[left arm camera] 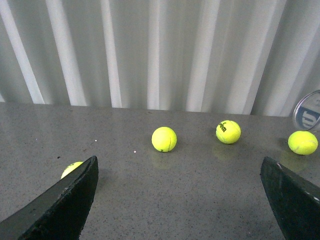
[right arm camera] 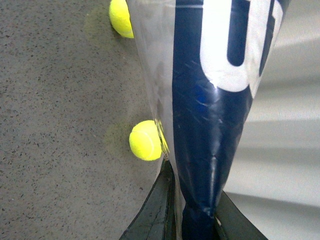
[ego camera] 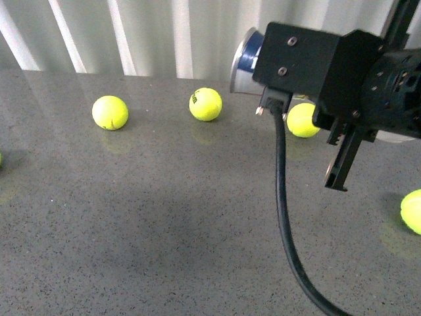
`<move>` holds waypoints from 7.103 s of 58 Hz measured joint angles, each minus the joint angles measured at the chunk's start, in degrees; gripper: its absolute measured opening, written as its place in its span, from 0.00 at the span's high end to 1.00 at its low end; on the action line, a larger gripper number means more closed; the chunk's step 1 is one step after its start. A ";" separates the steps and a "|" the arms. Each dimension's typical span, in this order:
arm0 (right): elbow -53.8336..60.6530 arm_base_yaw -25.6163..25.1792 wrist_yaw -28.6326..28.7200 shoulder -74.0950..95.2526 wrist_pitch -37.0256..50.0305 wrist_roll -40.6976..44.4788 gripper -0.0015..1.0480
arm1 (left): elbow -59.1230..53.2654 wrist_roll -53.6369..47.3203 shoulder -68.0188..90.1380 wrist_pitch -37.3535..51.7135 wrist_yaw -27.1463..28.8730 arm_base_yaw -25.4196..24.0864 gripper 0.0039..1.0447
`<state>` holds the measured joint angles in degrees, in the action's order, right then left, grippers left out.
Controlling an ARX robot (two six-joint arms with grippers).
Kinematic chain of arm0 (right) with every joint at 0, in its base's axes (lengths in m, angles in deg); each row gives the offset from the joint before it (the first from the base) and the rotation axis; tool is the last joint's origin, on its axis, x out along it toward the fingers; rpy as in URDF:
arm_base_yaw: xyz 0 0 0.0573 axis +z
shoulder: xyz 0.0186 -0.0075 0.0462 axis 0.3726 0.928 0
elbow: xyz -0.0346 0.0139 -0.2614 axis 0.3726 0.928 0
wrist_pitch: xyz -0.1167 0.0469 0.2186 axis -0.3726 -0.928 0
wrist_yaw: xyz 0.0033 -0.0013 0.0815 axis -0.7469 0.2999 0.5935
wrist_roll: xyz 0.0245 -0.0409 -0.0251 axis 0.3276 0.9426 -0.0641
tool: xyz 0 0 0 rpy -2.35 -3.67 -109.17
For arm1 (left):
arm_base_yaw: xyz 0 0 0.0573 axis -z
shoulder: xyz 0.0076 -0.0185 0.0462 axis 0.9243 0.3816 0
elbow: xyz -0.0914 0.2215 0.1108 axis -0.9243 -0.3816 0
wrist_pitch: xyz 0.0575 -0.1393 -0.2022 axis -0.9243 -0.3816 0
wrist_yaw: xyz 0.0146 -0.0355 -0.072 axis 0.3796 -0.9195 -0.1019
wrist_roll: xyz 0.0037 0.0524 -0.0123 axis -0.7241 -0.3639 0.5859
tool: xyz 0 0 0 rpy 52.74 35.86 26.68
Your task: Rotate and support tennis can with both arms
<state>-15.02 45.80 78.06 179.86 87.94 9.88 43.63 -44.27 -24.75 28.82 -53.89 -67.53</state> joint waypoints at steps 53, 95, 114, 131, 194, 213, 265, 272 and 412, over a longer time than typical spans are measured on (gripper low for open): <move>-20.65 10.34 6.38 26.25 -11.23 -7.93 0.95 | 0.00 0.00 0.00 0.00 0.00 0.00 0.06; -19.12 9.07 3.93 28.02 -9.29 -2.82 0.50 | 0.00 0.00 0.00 0.00 -0.02 0.00 0.06; -15.06 9.16 4.24 22.80 -12.15 -5.11 0.07 | 0.00 0.00 0.00 0.00 0.00 0.00 0.06; -6.27 6.51 3.19 11.21 -15.89 -10.45 0.07 | 0.00 0.00 0.00 0.00 0.00 0.00 0.06; 30.01 -23.80 7.26 -90.58 -37.44 -64.50 0.77 | 0.00 0.00 0.00 0.00 -0.02 0.00 0.06; 34.32 -23.82 7.28 -93.46 -36.35 -65.00 0.97 | 0.00 0.00 0.00 0.00 0.00 0.00 0.06; 38.99 -23.82 7.28 -97.72 -35.58 -65.09 0.72 | 0.00 0.00 0.00 0.00 0.00 0.00 0.06; 38.99 -23.82 7.28 -97.72 -35.58 -65.09 0.52 | 0.00 -0.02 0.00 0.00 0.00 0.00 0.06; 38.99 -23.82 7.30 -97.77 -35.58 -65.18 0.07 | 42.10 15.10 118.97 39.95 -34.32 14.82 0.79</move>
<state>23.97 21.98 85.36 82.09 52.35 -55.30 85.72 -29.17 94.22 68.77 -88.20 -52.71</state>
